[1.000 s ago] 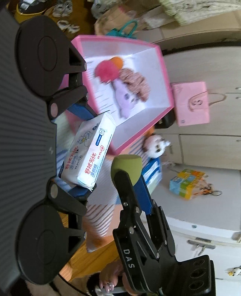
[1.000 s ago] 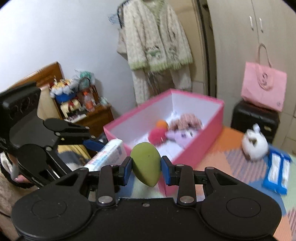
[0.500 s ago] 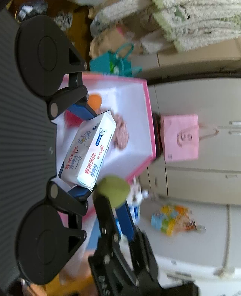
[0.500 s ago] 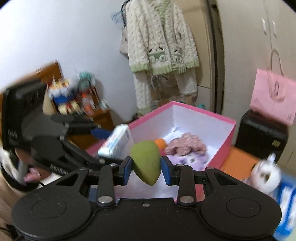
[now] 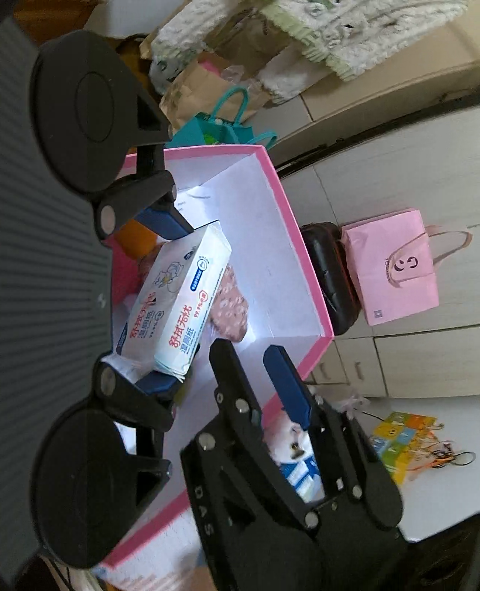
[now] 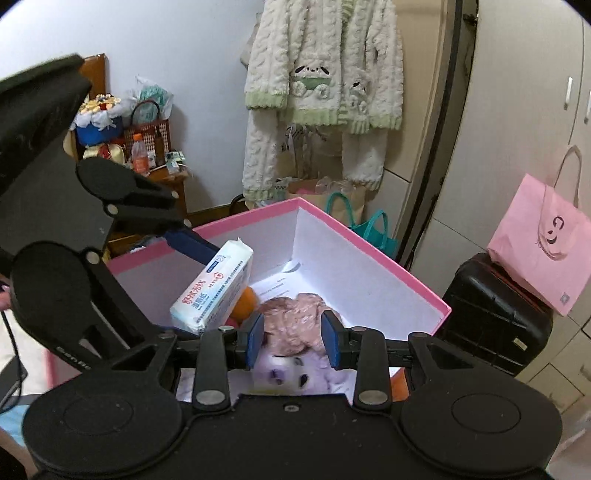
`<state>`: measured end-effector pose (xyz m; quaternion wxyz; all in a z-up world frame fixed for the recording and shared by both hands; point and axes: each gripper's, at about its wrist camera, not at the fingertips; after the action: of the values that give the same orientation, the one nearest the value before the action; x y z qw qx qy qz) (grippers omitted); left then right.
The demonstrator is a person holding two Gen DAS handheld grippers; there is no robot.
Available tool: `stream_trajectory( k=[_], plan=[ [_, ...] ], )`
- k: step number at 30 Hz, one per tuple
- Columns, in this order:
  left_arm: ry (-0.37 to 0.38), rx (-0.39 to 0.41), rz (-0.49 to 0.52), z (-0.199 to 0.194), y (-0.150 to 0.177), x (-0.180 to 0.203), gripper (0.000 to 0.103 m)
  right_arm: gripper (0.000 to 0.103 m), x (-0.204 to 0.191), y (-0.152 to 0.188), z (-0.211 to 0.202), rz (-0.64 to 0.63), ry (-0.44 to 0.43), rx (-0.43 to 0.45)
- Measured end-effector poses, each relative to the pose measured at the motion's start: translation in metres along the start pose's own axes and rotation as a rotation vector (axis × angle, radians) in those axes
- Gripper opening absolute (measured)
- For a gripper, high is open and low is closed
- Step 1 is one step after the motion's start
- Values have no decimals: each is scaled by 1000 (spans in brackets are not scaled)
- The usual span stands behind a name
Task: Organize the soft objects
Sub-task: 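Lower both items into the box and open both grippers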
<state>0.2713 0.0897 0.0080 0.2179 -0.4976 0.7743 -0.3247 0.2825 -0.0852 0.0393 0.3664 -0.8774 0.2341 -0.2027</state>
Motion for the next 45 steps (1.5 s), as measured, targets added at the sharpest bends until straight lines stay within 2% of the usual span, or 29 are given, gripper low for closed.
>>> stream_trajectory(
  k=[1,4,7,12,17,24,28,32,45],
  plan=[
    [-12,-6,10,4,-1,1,72,34,4,1,6,11,-11,-6],
    [-25,-46,33,16,-7,2,72,34,12,6,15,46,-15,-19],
    [-21,-84,28,28,-10,0,73,34,16,9,15,68,-20,-10],
    [-36,-98,-10,33,-11,-6,75,34,10,16,6,54,-7,-12],
    [-33,-43,0,5,-6,-1,85,34,0,20,-6,55,9,-16],
    [-29,-37,-19,-35,2,7,85,35,-18,22,-35,52,9,2],
    [-40,-43,-6,-54,10,21,85,35,-33,18,-53,28,19,5],
    [-21,-42,8,-75,20,35,85,35,-46,16,-74,16,34,6],
    [0,-10,53,-124,44,67,87,43,-90,26,-132,-42,53,47]
  ],
)
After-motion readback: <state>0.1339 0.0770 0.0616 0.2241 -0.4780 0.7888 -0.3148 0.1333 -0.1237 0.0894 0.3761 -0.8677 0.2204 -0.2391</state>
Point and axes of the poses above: each gripper's, at about its wrist camera, not at the fingertips, and z roughly the way its jaws point, x to its right, y to its underside, and after that the axes turned 10 degrees about -z, right-handed
